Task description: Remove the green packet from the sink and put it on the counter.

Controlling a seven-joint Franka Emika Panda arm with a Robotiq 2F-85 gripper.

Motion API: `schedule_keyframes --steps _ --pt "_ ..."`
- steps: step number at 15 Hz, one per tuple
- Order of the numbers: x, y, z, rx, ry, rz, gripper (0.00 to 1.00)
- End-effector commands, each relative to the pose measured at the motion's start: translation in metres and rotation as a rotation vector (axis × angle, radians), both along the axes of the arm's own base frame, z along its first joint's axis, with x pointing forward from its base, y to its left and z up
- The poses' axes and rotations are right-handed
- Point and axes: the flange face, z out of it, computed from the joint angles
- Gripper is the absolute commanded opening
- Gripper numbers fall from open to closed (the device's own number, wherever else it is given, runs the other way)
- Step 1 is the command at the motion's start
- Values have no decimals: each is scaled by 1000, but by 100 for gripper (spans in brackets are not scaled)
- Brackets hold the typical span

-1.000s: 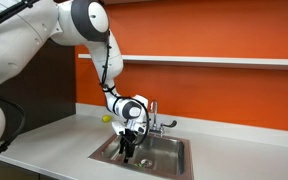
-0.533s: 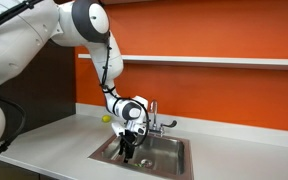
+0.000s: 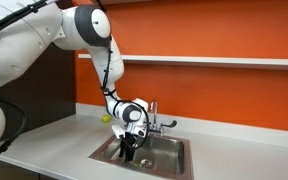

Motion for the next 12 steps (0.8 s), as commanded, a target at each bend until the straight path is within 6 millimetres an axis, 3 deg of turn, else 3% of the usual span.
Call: schedule_keyframes --steps 1,12 --pt "4 -5 1 -4 -13 -46 100" --pt "-1 -13 -5 -23 15 -304 100"
